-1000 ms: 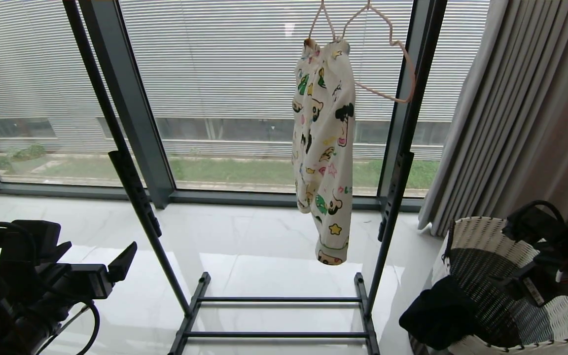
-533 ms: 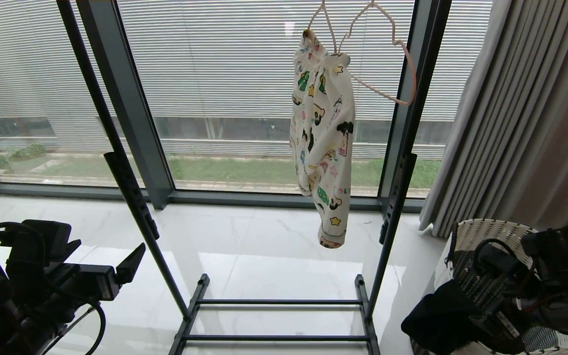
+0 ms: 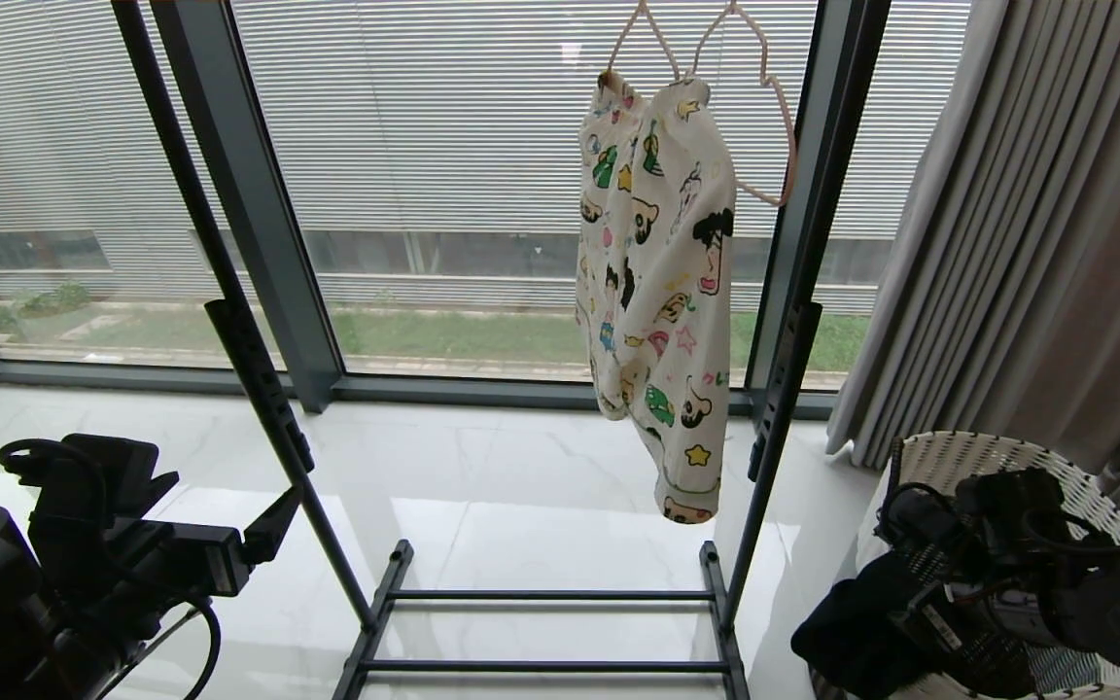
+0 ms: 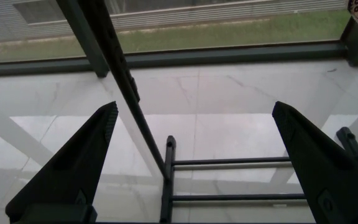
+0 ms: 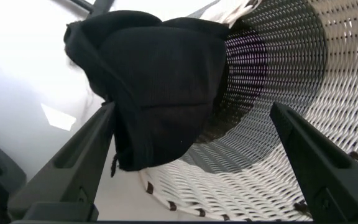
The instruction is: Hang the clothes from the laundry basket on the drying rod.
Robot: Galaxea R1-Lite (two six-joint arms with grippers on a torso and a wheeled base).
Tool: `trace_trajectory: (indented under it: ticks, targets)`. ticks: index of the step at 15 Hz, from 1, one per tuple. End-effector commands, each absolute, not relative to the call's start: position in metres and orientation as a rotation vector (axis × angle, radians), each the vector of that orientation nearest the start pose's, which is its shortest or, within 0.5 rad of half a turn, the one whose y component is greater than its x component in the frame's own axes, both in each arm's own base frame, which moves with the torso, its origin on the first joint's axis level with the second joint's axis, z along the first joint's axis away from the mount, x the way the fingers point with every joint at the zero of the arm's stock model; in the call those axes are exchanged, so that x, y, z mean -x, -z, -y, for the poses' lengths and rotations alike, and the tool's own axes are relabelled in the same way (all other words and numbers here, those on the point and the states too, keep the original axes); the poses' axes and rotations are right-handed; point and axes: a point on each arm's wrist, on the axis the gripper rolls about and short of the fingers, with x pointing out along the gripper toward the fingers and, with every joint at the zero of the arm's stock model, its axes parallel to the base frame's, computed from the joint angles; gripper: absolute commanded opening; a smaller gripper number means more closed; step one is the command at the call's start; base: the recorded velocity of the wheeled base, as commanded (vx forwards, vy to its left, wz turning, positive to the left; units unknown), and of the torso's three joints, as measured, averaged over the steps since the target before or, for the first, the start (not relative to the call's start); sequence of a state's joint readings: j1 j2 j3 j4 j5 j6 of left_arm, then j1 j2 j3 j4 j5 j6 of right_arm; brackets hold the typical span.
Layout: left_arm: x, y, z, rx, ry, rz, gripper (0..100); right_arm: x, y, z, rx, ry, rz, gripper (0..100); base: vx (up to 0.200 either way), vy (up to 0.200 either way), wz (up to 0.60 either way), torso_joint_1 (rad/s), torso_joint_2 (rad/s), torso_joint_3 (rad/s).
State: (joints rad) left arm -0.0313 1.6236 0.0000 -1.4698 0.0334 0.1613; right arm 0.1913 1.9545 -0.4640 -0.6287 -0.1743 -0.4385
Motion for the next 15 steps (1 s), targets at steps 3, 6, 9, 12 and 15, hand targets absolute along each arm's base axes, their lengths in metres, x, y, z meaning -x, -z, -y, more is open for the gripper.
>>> trace_trajectory:
  ticks: [3, 6, 9, 12, 15]
  targets:
    - [-0.185, -0.102, 0.007, -0.166, 0.023, -0.169, 100, -0.269, -0.016, -0.042, 0.573, -0.183, -0.881, 100, 0.0, 0.0, 0.0, 0.0, 0.0, 0.0]
    - [-0.185, -0.102, 0.008, -0.166, 0.028, -0.172, 100, -0.271, -0.019, -0.043, 0.565, -0.182, -0.842, 0, 0.0, 0.0, 0.0, 0.0, 0.0, 0.0]
    - [-0.185, -0.102, 0.009, -0.168, 0.029, -0.17, 100, -0.269, -0.028, -0.045, 0.567, -0.183, -0.81, 0, 0.0, 0.0, 0.0, 0.0, 0.0, 0.0]
    - [-0.185, -0.102, 0.008, -0.193, 0.026, -0.169, 100, -0.266, -0.055, -0.05, 0.564, -0.192, -0.727, 0, 0.0, 0.0, 0.0, 0.0, 0.0, 0.0]
    - [-0.185, -0.102, 0.008, -0.224, 0.026, -0.169, 100, -0.262, -0.11, -0.055, 0.533, -0.291, -0.708, 0, 0.0, 0.0, 0.0, 0.0, 0.0, 0.0]
